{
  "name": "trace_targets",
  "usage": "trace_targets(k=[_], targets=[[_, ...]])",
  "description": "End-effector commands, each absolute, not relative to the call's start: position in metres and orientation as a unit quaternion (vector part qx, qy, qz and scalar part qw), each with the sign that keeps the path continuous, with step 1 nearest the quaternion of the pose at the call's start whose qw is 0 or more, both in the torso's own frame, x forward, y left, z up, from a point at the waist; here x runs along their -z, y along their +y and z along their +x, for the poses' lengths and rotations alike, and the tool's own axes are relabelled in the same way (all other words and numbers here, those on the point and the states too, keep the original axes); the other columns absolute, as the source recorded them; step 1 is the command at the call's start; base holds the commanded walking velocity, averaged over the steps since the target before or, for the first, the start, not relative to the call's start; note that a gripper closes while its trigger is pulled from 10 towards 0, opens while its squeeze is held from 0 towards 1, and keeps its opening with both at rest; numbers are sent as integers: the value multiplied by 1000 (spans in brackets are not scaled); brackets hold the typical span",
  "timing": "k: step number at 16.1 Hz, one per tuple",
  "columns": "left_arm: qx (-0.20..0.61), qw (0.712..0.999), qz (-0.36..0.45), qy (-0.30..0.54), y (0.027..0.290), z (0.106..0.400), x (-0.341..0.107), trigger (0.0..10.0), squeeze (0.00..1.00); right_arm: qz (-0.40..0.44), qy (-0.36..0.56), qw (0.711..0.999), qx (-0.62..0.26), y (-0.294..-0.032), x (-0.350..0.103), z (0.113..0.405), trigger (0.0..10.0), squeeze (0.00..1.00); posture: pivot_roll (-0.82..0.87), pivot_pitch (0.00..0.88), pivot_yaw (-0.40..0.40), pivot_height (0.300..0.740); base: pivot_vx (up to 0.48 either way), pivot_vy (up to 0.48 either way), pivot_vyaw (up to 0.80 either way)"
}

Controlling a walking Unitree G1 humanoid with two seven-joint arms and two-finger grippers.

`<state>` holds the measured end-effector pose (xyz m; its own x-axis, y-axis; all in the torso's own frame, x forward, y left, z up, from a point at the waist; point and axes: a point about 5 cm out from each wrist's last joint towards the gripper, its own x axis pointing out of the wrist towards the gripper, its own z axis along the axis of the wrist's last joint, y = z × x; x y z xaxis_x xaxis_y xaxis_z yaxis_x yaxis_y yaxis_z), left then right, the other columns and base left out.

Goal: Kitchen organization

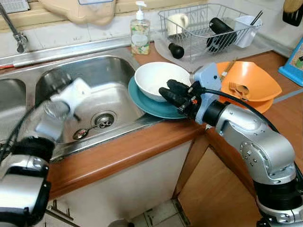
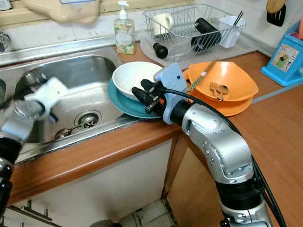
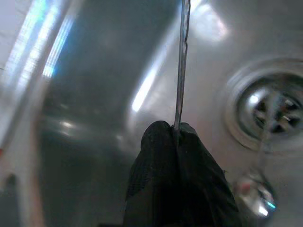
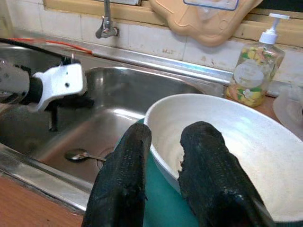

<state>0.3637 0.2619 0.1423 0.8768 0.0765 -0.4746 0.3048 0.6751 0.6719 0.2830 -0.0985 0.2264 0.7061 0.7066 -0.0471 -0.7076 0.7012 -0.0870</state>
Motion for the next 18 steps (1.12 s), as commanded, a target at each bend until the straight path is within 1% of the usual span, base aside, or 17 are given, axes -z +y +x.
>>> trace_targets(k=[1,4,6,8,9,10,11,12,13,14,15,16,17,18], targets=[[80,888,372,259,260,363,-139,10000,1000,-56,3,921,-384,-98,-228,279,10000,0,-128,0,59,740,0,0,0],[106,886,360,274,255,360,-136,10000,1000,-56,10,932,-358,-102,-228,283,10000,0,-124,0,57,740,0,0,0],[112,890,368,243,252,361,-139,10000,1000,-41,24,949,-312,-111,-228,292,10000,0,-123,0,57,740,0,0,0],[99,922,302,220,248,360,-143,10000,1000,-27,18,955,-296,-116,-233,293,10000,0,-122,0,60,740,0,0,0],[104,925,297,214,247,359,-143,10000,1000,-22,14,957,-288,-117,-235,293,10000,0,-121,0,60,740,0,0,0],[85,944,269,173,245,358,-148,10000,1000,-12,11,967,-255,-122,-238,295,10000,0,-121,0,61,740,0,0,0],[64,964,216,144,245,356,-152,10000,1000,-8,15,970,-241,-126,-240,295,10000,0,-120,0,58,740,0,0,0],[49,976,179,110,247,354,-157,10000,1000,-6,17,968,-250,-128,-242,294,10000,0,-116,0,54,740,0,0,0],[42,980,168,95,248,352,-161,10000,1000,-2,16,967,-254,-129,-243,293,10000,0,-114,0,51,740,0,0,0],[61,985,145,64,247,348,-170,10000,416,3,24,968,-249,-133,-245,291,10000,0,-113,0,46,740,0,0,0],[87,987,133,30,244,343,-179,10000,416,2,25,968,-250,-135,-246,288,10000,0,-110,0,44,740,0,0,0],[117,988,102,-2,240,333,-188,10000,0,4,26,968,-249,-140,-248,284,10000,0,-106,0,41,740,0,0,0],[125,988,94,-9,239,330,-190,10000,0,8,27,968,-250,-141,-248,283,10000,0,-106,0,41,740,0,0,0],[145,985,89,-24,235,321,-194,10000,0,8,29,964,-263,-144,-249,278,10000,0,-104,0,42,740,0,0,0]])
